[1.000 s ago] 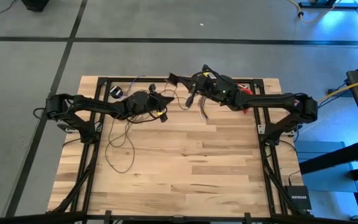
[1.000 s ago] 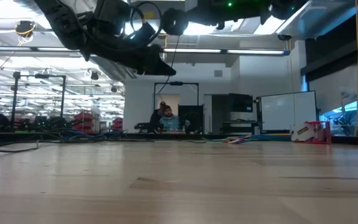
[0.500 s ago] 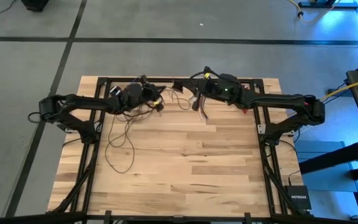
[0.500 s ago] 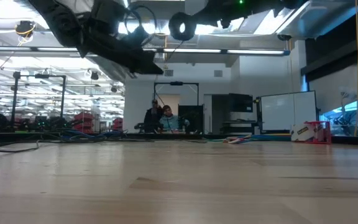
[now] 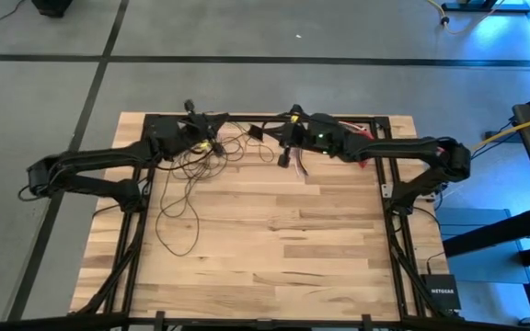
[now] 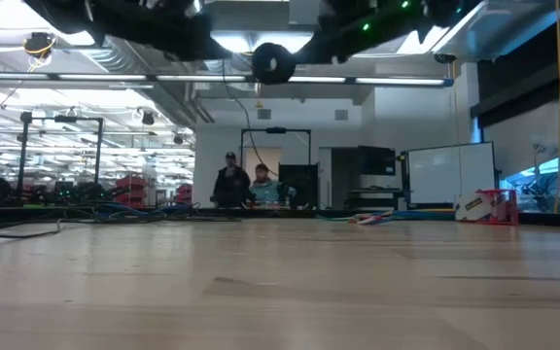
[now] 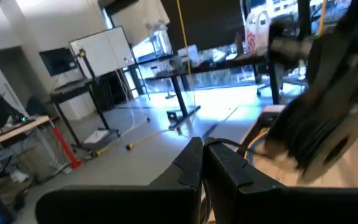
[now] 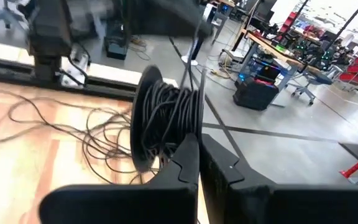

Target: Coiling cords

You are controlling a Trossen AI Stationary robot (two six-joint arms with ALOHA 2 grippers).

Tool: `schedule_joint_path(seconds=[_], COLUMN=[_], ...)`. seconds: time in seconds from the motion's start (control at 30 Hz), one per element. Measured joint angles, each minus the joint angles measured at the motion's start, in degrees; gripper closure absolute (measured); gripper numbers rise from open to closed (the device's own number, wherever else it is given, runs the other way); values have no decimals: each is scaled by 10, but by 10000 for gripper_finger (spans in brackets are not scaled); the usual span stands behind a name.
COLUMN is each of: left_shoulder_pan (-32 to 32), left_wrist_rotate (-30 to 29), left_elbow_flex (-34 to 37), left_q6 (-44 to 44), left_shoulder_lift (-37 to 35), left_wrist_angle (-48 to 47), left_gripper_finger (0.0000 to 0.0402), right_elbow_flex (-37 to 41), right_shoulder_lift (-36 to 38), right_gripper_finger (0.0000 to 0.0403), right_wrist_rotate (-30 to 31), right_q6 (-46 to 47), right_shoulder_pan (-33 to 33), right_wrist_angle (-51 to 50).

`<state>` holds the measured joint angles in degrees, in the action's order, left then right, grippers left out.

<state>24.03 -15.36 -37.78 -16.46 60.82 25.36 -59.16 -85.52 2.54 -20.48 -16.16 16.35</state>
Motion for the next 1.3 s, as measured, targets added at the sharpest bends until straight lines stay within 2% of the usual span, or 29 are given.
schedule_joint_path(seconds=[0.2,0.47,0.6,0.9,1.13,1.3], left_shoulder_pan=[-20,-38,-46,-61,-61,-62], left_wrist_rotate=[10,14,14,14,13,-43], left_elbow_flex=[0,-1,-2,-2,-3,-2], left_q6=[14,28,34,53,63,56], left_shoulder_lift=[-17,0,9,26,26,24], left_wrist_angle=[1,-18,-30,-80,-84,-96], left_gripper_finger=[394,394,394,394,394,394], right_elbow_flex=[-6,-62,-79,-86,-85,-85], right_shoulder_lift=[-58,-120,-140,-148,-148,-148], right_gripper_finger=[398,398,399,400,401,401], right_wrist_rotate=[45,51,79,106,115,137], right_q6=[-9,-9,-6,18,20,21], right_shoulder_pan=[0,0,0,1,1,1], right_wrist_angle=[66,63,61,70,90,89])
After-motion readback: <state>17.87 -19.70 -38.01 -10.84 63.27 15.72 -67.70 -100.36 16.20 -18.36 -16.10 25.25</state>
